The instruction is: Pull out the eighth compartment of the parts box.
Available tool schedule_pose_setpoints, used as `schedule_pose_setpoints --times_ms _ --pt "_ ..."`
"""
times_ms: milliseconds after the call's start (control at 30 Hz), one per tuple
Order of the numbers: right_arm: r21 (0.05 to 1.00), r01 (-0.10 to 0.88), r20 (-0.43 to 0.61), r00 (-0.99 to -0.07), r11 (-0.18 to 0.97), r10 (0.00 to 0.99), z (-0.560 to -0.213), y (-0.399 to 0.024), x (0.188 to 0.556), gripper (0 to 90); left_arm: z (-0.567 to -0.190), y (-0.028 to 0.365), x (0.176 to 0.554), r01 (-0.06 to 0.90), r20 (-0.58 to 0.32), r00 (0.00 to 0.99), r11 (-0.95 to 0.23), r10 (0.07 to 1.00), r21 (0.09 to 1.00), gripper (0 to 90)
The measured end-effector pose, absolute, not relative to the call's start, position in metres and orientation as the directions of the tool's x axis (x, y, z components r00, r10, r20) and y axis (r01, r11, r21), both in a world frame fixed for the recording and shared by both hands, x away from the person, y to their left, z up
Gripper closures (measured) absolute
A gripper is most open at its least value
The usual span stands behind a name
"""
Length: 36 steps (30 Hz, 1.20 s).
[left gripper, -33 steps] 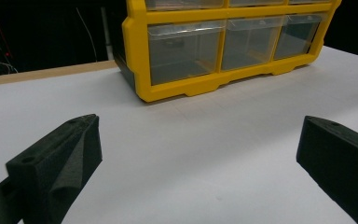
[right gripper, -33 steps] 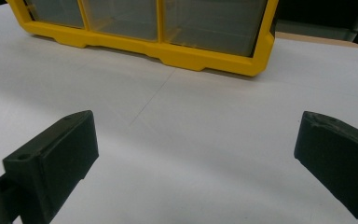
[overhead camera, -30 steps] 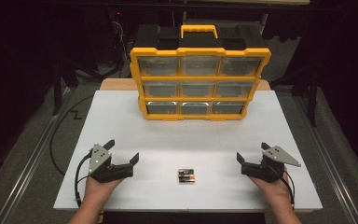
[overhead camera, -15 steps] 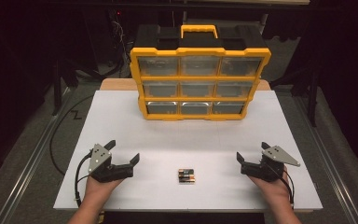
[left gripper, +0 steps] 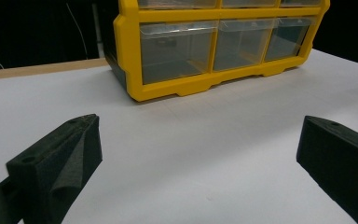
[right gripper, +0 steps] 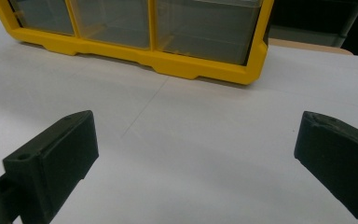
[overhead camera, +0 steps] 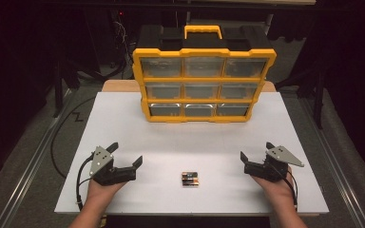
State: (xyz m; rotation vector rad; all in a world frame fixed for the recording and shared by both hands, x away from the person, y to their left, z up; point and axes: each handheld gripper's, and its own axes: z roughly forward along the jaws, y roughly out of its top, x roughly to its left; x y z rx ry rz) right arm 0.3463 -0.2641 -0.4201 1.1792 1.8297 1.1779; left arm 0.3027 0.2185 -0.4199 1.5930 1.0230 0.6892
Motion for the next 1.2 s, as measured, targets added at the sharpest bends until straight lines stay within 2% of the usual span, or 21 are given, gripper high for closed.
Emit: schedule_pose_setpoints --times_ms 333,833,1200 --pt "0.915 0.335 -0.089 -0.380 0.227 0.920 -0.418 -0.254 0.363 1.0 -0.419 0.218 0.303 0.282 -0.101 0.462 -0.038 0.881 0.959 0.9" --pt "0.905 0.339 -0.134 -0.345 0.256 0.929 -0.419 -0.242 0.396 1.0 -0.422 0.214 0.303 0.250 -0.040 0.449 -0.082 0.893 0.965 0.4" --pt "0.905 0.335 -0.148 -0.330 0.262 0.932 -0.413 -0.235 0.424 1.1 -0.427 0.213 0.306 0.274 -0.069 0.440 -0.061 0.895 0.960 0.4"
